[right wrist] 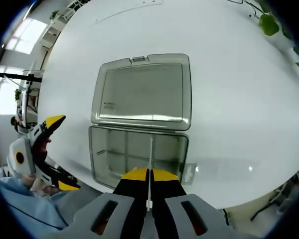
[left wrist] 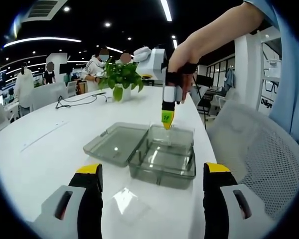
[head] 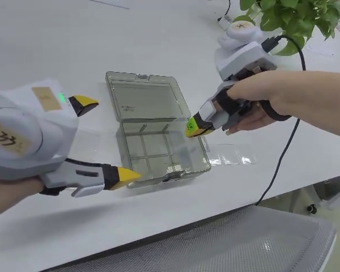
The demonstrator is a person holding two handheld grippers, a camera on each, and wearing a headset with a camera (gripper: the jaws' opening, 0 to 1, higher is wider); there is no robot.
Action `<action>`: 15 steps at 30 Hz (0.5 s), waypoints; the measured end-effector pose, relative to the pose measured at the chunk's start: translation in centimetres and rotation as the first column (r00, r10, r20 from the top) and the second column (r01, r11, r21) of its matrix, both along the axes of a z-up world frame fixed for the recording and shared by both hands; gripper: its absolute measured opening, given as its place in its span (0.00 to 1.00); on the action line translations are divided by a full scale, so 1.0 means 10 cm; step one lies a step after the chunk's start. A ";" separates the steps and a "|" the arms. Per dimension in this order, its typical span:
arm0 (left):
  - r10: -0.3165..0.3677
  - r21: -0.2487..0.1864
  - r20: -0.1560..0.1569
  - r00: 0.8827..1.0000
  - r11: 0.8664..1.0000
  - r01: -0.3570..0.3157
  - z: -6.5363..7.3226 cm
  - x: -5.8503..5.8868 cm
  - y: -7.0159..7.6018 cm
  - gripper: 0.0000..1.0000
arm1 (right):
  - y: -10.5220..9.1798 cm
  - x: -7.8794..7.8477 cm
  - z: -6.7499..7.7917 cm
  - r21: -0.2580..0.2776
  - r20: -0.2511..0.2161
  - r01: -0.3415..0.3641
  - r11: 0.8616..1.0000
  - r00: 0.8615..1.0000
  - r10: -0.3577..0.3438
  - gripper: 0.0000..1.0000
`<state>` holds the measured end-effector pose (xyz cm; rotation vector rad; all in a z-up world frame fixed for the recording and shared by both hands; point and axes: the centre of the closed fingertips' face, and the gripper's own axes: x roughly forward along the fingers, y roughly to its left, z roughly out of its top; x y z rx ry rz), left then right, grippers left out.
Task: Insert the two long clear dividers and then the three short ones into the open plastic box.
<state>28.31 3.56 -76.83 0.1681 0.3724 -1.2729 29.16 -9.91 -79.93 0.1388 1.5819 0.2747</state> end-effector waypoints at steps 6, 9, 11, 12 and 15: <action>0.004 0.000 -0.003 1.000 1.000 -0.004 -0.02 0.00 0.01 0.84 | 0.02 -0.01 0.00 0.002 -0.008 0.003 1.000 1.000 -0.003 0.02; 0.004 -0.001 -0.005 1.000 1.000 -0.004 -0.02 0.00 0.01 0.84 | 0.03 -0.03 0.01 0.004 -0.011 0.009 1.000 1.000 -0.009 0.02; 0.003 -0.002 -0.006 1.000 1.000 -0.003 -0.03 0.00 0.01 0.84 | 0.04 -0.03 0.02 0.001 -0.011 0.000 1.000 1.000 0.000 0.02; 0.002 -0.002 -0.008 1.000 1.000 -0.002 -0.03 -0.01 0.01 0.84 | 0.04 -0.02 0.03 0.004 -0.013 0.006 1.000 1.000 -0.006 0.02; -0.001 -0.001 -0.010 1.000 1.000 0.001 -0.04 -0.02 0.00 0.84 | 0.02 -0.02 0.02 0.007 -0.017 0.006 1.000 1.000 -0.006 0.02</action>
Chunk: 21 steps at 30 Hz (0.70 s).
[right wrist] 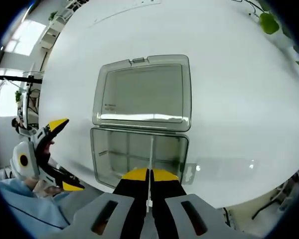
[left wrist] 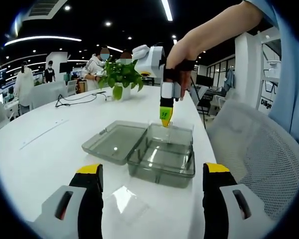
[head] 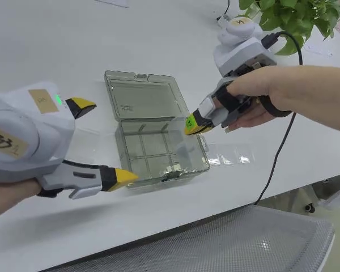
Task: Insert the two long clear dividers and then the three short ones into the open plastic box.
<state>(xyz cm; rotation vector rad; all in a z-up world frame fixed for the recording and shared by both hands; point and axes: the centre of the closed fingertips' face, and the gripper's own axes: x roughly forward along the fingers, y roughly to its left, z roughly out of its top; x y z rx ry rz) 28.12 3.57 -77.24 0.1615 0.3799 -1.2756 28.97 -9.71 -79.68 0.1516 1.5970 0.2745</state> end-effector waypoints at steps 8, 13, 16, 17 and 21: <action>0.004 -0.002 -0.005 1.000 1.000 -0.004 -0.01 -0.01 0.02 0.83 | 0.00 0.00 0.00 0.004 0.000 0.008 1.000 1.000 -0.008 0.02; 0.007 -0.001 -0.009 1.000 1.000 -0.007 -0.02 0.00 0.03 0.82 | 0.02 0.00 -0.02 0.009 -0.005 0.003 1.000 1.000 -0.003 0.02; 0.005 0.003 -0.011 1.000 1.000 -0.005 -0.03 -0.01 0.03 0.82 | 0.01 -0.01 -0.02 0.008 -0.005 0.000 1.000 1.000 0.000 0.02; 0.006 0.001 -0.010 1.000 1.000 -0.006 -0.03 -0.01 0.03 0.82 | 0.02 -0.01 -0.02 0.007 -0.004 -0.002 1.000 1.000 0.002 0.02; 0.002 -0.001 -0.013 1.000 1.000 -0.002 -0.03 -0.02 0.01 0.82 | 0.01 -0.01 -0.02 0.005 -0.003 -0.006 1.000 1.000 0.006 0.02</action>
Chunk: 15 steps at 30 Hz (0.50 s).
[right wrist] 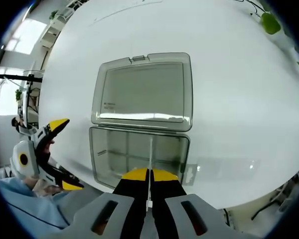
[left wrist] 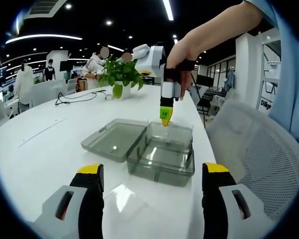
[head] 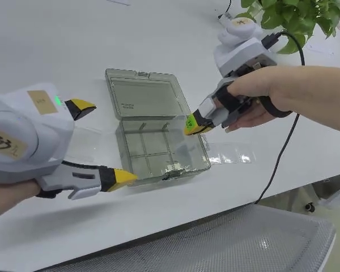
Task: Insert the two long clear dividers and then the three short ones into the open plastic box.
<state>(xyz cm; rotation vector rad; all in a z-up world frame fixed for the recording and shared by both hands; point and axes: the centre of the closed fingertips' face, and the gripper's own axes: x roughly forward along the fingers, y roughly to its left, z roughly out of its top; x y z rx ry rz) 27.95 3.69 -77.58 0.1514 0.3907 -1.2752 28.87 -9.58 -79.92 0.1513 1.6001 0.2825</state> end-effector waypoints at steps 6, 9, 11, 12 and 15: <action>0.001 -0.006 0.002 1.000 1.000 -0.001 0.01 0.01 -0.02 0.82 | 0.01 0.01 -0.01 -0.004 0.001 -0.004 1.000 1.000 0.004 0.02; 0.002 -0.006 -0.001 1.000 1.000 -0.002 0.01 0.01 -0.02 0.82 | 0.03 0.00 -0.01 -0.007 0.001 -0.008 1.000 1.000 0.008 0.02; 0.001 -0.005 -0.002 1.000 1.000 -0.001 0.01 0.01 -0.02 0.82 | 0.04 0.00 -0.02 -0.006 0.000 -0.009 1.000 1.000 0.008 0.02; 0.001 -0.005 -0.001 1.000 1.000 -0.001 0.01 0.01 -0.01 0.82 | 0.04 -0.01 -0.03 -0.010 -0.001 -0.010 1.000 1.000 0.010 0.02; 0.003 -0.003 -0.001 1.000 1.000 -0.003 0.00 0.01 -0.01 0.82 | 0.04 -0.01 -0.06 -0.013 -0.001 -0.017 1.000 1.000 0.017 0.02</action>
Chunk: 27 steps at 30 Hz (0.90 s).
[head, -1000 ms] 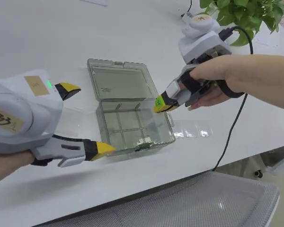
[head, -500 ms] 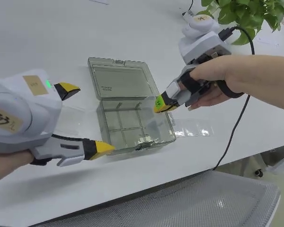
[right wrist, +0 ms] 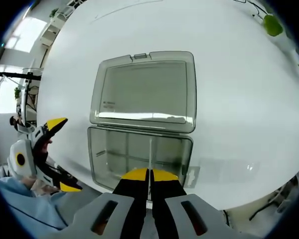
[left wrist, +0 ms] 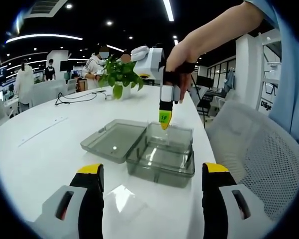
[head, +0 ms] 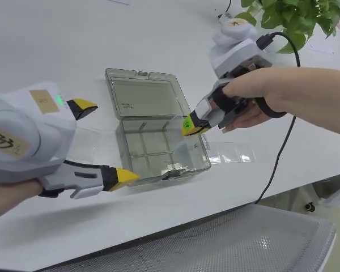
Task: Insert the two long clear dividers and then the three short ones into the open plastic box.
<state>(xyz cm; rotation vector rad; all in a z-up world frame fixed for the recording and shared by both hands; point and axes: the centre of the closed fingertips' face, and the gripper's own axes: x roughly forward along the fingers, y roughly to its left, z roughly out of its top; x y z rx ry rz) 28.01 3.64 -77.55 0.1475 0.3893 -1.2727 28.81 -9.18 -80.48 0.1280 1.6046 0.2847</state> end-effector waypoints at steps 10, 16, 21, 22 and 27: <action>0.006 0.001 -0.003 1.000 1.000 -0.006 0.00 0.00 0.02 0.82 | 0.02 0.02 -0.13 -0.014 -0.005 -0.008 1.000 1.000 0.008 0.02; 0.007 0.005 -0.006 1.000 1.000 -0.007 -0.01 -0.01 0.03 0.82 | 0.02 0.01 -0.15 -0.018 -0.005 -0.014 1.000 1.000 0.014 0.02; 0.005 0.002 -0.006 1.000 1.000 -0.005 0.00 -0.02 0.02 0.82 | 0.01 0.04 -0.16 -0.017 -0.001 -0.013 1.000 1.000 0.013 0.03; 0.003 0.003 -0.005 1.000 1.000 -0.003 0.00 -0.02 0.01 0.82 | 0.01 0.03 -0.16 -0.017 0.001 -0.016 1.000 1.000 0.016 0.03; 0.004 0.004 -0.001 1.000 1.000 -0.004 0.00 -0.01 0.01 0.82 | 0.04 0.02 -0.16 -0.007 0.008 -0.032 0.999 0.999 0.032 0.04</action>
